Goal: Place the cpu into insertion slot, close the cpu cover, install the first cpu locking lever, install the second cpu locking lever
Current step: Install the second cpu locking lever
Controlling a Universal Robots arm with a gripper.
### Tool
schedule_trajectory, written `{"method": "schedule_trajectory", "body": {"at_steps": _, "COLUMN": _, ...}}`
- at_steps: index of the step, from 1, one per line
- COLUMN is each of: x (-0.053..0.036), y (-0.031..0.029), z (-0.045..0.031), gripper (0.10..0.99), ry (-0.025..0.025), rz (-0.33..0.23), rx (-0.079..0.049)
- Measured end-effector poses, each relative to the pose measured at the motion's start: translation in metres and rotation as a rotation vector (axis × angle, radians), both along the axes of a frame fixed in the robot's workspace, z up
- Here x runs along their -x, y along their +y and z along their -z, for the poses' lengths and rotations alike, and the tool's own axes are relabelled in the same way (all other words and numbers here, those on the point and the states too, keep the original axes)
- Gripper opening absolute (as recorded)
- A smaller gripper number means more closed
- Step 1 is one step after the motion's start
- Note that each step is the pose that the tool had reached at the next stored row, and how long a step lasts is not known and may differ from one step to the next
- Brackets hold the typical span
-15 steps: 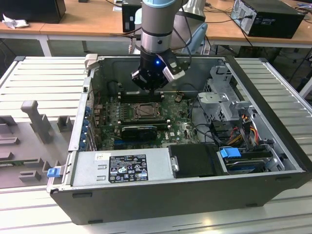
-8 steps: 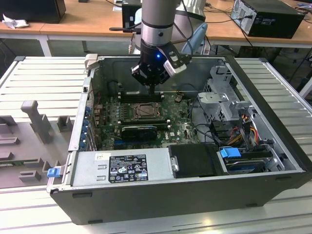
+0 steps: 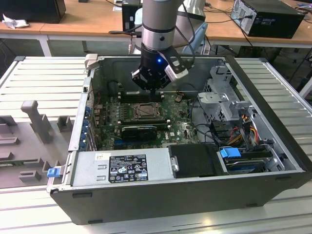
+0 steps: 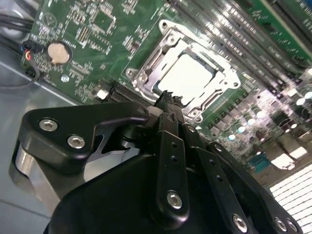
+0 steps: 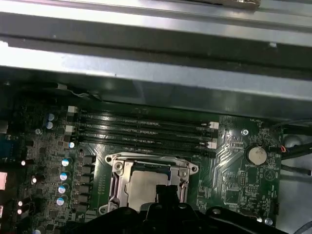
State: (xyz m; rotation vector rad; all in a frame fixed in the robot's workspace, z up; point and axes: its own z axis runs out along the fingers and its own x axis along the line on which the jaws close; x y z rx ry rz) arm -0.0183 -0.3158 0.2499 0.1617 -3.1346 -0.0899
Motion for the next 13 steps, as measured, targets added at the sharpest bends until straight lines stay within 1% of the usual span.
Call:
{"method": "schedule_trajectory", "body": {"at_steps": 6, "x": 0.0000, "y": -0.0117, "z": 0.0003, "gripper": 0.106, "ry": 0.0001, "rz": 0.000, "rx": 0.000}}
{"method": "schedule_trajectory", "body": {"at_steps": 10, "x": 0.0000, "y": -0.0208, "z": 0.0003, "gripper": 0.106, "ry": 0.0001, "rz": 0.000, "rx": 0.000}}
{"method": "schedule_trajectory", "body": {"at_steps": 12, "x": 0.0000, "y": -0.0274, "z": 0.0003, "gripper": 0.106, "ry": 0.0002, "rz": 0.000, "rx": 0.000}}
{"method": "schedule_trajectory", "body": {"at_steps": 13, "x": -0.0001, "y": -0.0297, "z": 0.0003, "gripper": 0.106, "ry": 0.0024, "rz": 0.000, "rx": 0.000}}
